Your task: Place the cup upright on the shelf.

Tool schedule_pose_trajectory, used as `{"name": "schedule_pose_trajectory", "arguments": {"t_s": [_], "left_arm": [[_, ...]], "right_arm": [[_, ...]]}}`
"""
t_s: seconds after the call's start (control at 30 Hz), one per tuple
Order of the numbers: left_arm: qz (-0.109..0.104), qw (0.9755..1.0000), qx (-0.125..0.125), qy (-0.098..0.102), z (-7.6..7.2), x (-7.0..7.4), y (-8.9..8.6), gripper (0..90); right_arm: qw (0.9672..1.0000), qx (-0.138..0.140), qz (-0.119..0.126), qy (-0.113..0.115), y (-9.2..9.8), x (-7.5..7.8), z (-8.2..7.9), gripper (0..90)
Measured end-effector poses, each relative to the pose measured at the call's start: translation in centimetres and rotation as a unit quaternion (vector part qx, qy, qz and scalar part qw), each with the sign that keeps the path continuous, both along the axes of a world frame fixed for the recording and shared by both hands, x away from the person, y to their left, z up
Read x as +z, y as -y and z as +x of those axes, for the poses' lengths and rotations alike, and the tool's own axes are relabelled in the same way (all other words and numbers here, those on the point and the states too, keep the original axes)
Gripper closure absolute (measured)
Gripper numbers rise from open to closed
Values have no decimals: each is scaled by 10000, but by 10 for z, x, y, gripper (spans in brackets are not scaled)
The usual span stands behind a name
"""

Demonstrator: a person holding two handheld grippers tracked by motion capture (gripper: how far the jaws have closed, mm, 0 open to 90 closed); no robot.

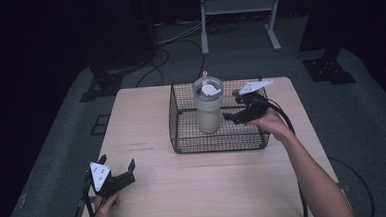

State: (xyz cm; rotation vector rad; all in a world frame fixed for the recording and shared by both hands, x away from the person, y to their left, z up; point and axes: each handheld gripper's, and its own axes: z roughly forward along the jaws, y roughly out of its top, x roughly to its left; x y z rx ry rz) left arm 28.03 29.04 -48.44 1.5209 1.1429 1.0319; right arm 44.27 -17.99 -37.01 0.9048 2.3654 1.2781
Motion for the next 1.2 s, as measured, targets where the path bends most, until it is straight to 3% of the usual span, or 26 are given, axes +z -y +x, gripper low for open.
{"name": "schedule_pose_trajectory", "arguments": {"t_s": [0.2, 0.9, 1.2], "left_arm": [[0, 10000, 3, -2, 0, 0, 0, 0], [28, 10000, -4, 2, 0, 0, 0, 0], [4, 10000, -5, -8, 0, 0, 0, 0]], "right_arm": [[9999, 58, -14, 96, 3, 8, -12, 136], [9996, 150, -155, 190, 29, 13, -49, 136], [9996, 154, -33, 237, 44, 13, -66, 136]]}}
